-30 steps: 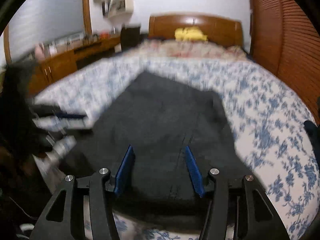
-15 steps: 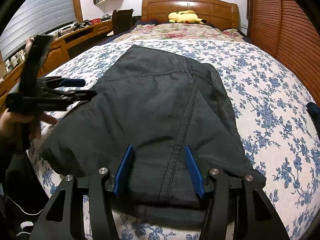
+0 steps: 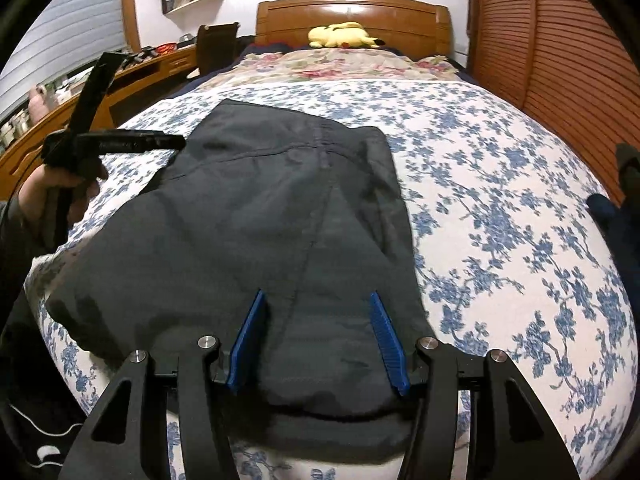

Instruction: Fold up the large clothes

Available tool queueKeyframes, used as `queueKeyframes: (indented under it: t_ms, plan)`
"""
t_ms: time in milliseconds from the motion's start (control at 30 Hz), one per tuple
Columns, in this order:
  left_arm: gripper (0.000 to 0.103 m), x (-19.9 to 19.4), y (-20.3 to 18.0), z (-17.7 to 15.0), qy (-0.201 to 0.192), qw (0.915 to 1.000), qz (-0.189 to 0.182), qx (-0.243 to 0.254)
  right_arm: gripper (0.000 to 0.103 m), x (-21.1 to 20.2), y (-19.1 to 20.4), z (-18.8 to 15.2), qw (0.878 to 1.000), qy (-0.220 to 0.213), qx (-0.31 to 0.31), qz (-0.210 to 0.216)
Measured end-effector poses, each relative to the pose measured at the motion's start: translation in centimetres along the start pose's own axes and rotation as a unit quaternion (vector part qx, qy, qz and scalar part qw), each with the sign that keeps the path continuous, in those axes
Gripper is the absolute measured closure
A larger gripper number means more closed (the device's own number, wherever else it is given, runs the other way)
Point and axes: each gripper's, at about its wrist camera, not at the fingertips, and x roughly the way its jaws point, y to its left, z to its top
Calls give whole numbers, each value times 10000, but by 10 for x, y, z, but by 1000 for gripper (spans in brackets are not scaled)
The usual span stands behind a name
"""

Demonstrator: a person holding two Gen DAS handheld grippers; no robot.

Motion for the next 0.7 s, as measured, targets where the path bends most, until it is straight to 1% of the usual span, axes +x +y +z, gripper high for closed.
queueKeyframes:
  t_ms: [100,167,200,267,300,367,433,567,700]
  plan:
    - [26,13,9,13,3,10000,10,-85,47,-4,-1,-4,9999,-25,118,-37]
    - [26,21,14,21,17,9999,-6,-146,47,-8,0,-5,9998,-37,155,-149]
    - [26,26,15,24,23,9999,-19,-161,47,-11,0,-6,9995,-51,181,-253]
    - [26,34,16,29,33,9999,-26,-158,43,-13,-2,-8,9978,-25,200,-629]
    - [26,39,16,30,36,9999,-33,-155,41,-14,-5,-9,9976,-7,248,-654]
    - [26,47,15,33,73,9999,-39,-96,40,-12,-11,-14,9978,48,456,-484]
    - [26,54,14,34,98,9999,-55,-28,38,-8,-12,-19,9978,142,537,-354]
    - [26,67,15,34,182,9997,-135,-35,38,-1,-9,-19,9976,288,562,-283]
    - [26,75,16,33,263,9993,-227,-107,38,-1,-14,-19,9969,320,688,-191]
